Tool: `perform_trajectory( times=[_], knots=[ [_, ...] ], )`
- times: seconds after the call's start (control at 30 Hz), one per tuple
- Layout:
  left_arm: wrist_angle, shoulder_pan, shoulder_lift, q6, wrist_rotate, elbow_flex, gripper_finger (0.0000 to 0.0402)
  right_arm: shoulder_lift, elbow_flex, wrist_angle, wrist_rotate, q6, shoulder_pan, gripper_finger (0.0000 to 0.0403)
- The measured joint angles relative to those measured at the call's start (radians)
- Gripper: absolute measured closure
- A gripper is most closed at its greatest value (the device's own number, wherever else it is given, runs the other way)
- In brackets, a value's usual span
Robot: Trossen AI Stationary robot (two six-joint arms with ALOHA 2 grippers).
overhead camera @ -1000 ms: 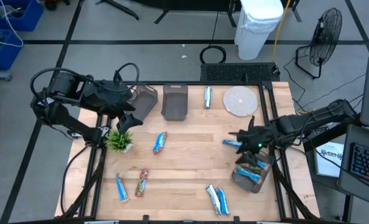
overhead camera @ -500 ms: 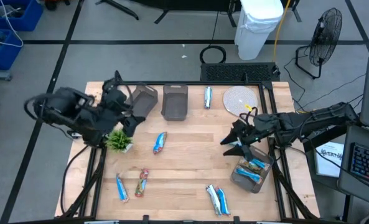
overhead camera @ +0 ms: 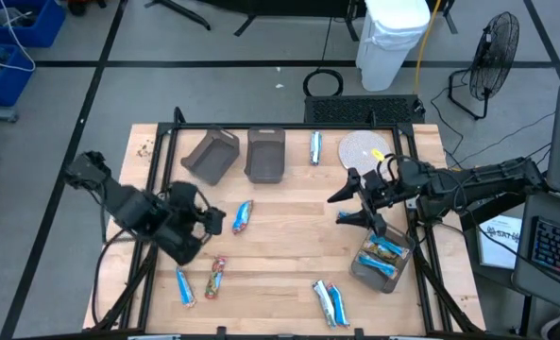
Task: Pick and place Granola Bars by type
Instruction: Put the yellow granola bar into the bottom transparent bin
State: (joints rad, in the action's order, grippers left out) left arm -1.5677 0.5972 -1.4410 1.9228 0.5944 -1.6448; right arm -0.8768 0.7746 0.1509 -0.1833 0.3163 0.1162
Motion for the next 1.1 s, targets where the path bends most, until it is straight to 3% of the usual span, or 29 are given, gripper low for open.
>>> perform_trajectory(
  times=[0.2, 0.5, 0.77, 1.1],
  knots=[
    [0.034, 0.094, 0.000, 0.301, -0.121, 0.123, 0.0034, 0.000, 0.000, 0.010, -0.002, 0.017, -0.018, 0.0126],
    [0.087, 0.204, -0.002, 0.616, -0.370, 0.251, 0.0034, -0.001, 0.000, 0.018, -0.002, 0.034, -0.018, 0.0124],
    [0.143, 0.211, -0.120, 0.661, -0.551, 0.314, 0.0034, -0.001, 0.000, 0.017, -0.001, -0.015, -0.018, 0.0124],
    [0.136, 0.210, -0.234, 0.643, -0.595, 0.329, 0.0034, -0.001, 0.000, 0.016, -0.001, -0.033, -0.022, 0.0124]
  ],
)
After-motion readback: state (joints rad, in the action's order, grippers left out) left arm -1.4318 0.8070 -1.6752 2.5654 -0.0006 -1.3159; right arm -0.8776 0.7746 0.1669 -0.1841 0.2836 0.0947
